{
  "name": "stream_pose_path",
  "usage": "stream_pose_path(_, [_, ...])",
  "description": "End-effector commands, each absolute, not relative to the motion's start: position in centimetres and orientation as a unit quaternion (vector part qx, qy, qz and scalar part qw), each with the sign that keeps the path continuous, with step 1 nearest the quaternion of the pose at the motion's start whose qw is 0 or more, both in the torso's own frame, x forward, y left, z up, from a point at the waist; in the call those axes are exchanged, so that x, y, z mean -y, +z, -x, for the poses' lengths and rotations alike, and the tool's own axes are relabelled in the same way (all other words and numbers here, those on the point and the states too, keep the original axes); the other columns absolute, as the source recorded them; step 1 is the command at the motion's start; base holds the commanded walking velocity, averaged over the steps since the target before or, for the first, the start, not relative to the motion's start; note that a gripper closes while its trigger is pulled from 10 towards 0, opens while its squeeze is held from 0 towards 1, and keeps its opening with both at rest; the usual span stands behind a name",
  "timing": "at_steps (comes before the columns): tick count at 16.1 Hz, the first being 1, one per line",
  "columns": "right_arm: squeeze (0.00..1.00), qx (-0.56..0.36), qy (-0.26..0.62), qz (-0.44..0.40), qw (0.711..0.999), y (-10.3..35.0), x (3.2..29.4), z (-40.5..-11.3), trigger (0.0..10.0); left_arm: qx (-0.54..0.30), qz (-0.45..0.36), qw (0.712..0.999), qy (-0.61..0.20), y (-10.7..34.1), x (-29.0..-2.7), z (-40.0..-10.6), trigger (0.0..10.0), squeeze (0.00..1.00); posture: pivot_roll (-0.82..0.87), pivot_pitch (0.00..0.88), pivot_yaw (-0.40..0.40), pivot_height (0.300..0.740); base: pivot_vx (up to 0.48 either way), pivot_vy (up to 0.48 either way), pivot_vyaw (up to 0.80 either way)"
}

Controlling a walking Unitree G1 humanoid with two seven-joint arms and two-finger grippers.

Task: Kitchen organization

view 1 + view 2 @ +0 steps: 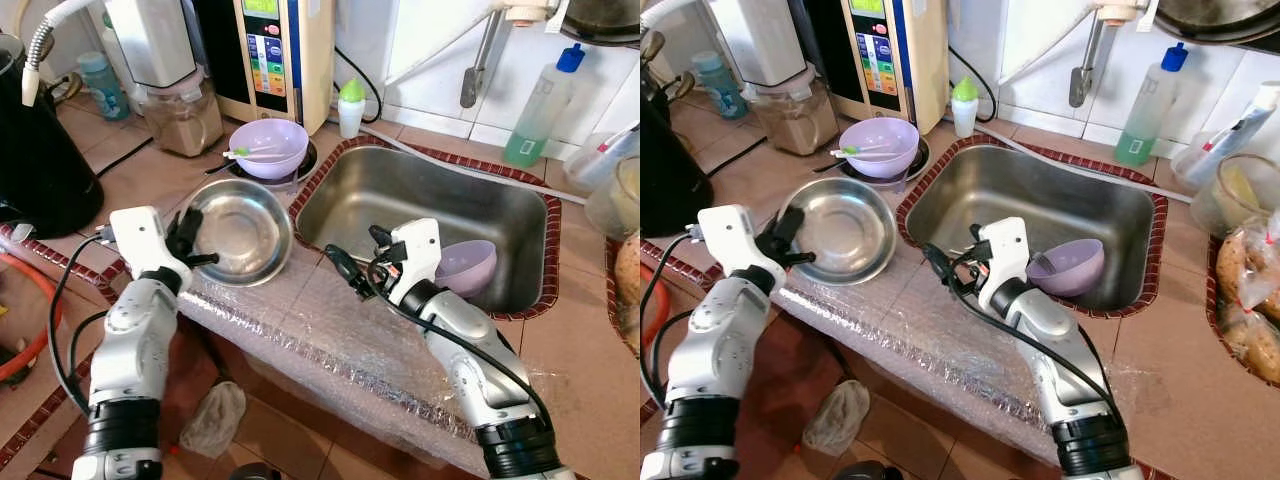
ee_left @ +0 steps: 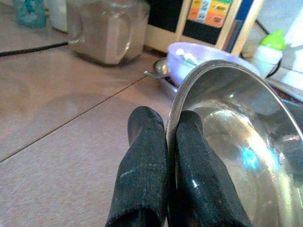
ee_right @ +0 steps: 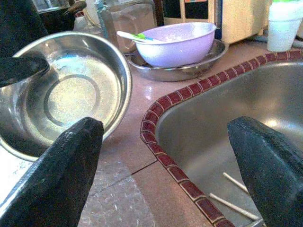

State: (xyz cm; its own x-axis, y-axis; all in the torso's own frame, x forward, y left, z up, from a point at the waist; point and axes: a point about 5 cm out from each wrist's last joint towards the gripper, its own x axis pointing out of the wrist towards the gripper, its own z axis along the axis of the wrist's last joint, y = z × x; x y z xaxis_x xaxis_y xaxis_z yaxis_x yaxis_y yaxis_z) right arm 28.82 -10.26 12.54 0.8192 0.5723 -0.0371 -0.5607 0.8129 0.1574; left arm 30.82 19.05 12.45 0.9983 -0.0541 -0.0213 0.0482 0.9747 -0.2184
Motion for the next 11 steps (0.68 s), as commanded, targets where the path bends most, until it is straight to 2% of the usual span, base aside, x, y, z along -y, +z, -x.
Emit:
stream_pose_path(1, [0.00, -0.046, 0.308, -0.093, 0.946, 12.7, 9.9, -29.0, 10.0, -0.036, 0.102, 0.993, -0.053, 11.4, -17.8, -30.5, 0.0, 0.00, -0.01, 0.003, 0.053, 0.740, 0.000, 0.000, 0.00])
stream_pose_path(7, [0.00, -0.060, 0.300, -0.135, 0.942, 12.4, 9.0, -29.4, 10.0, 0.021, 0.115, 0.987, -0.111, 13.1, -16.0, -30.3, 0.0, 0.00, -0.01, 0.003, 0.046, 0.740, 0.000, 0.000, 0.00])
stream_pose_path(11, [0.00, -0.072, 0.276, -0.167, 0.944, 12.0, 9.6, -29.8, 9.8, 0.052, 0.143, 0.974, -0.168, 14.2, -13.9, -30.1, 0.0, 0.00, -0.01, 0.011, 0.044, 0.740, 0.000, 0.000, 0.00])
